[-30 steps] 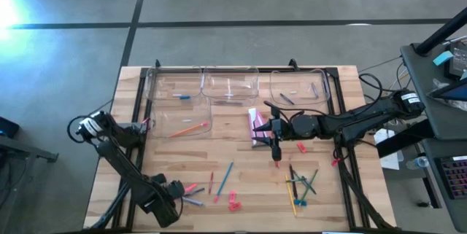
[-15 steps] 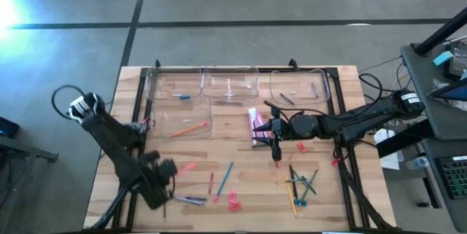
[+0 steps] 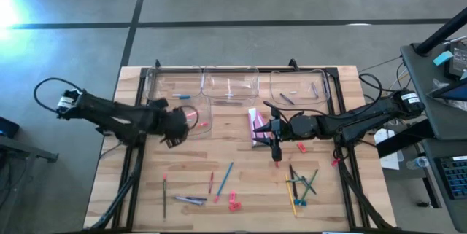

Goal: Sort crayons/erasers/pens/pencils in bins
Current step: Put the pink pencil into the bottom left transparent bin, then put the black pen into the top middle transparent bin

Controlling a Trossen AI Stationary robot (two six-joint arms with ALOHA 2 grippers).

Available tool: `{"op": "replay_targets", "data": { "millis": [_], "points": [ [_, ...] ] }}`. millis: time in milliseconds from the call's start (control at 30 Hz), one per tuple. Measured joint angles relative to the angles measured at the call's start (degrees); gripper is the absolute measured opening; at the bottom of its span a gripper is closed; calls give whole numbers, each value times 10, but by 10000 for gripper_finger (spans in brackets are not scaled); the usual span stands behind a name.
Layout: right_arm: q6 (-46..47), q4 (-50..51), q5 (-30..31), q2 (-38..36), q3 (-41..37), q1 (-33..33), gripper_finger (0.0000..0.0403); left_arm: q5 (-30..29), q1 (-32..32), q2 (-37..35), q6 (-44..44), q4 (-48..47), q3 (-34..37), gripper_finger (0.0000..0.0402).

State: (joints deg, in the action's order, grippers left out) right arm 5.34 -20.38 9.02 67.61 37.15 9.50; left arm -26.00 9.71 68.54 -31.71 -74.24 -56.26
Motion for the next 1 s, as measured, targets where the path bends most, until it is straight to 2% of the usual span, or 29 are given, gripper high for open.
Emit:
{"op": "replay_targets", "data": {
  "millis": [167,333,500,600,733,867,1000],
  "points": [
    [3,6,0,0,-1,0,127,60,-73,14,49,2,18,26],
    [25,6,0,0,-2,2,127,84,-89,33,51,2,29,110],
    [-6,31,-1,-6,-2,29,127,63,-89,40,34,3,26,201],
    [-9,87,0,-17,10,50,127,47,-81,28,4,39,22,229],
    [52,185,35,-26,32,72,127,5,-43,-9,36,208,38,236],
    [155,386,101,-26,80,88,127,-16,-2,-39,101,435,75,236],
    [281,525,105,-26,105,91,127,-15,39,-45,170,657,131,237]
  ]
}}
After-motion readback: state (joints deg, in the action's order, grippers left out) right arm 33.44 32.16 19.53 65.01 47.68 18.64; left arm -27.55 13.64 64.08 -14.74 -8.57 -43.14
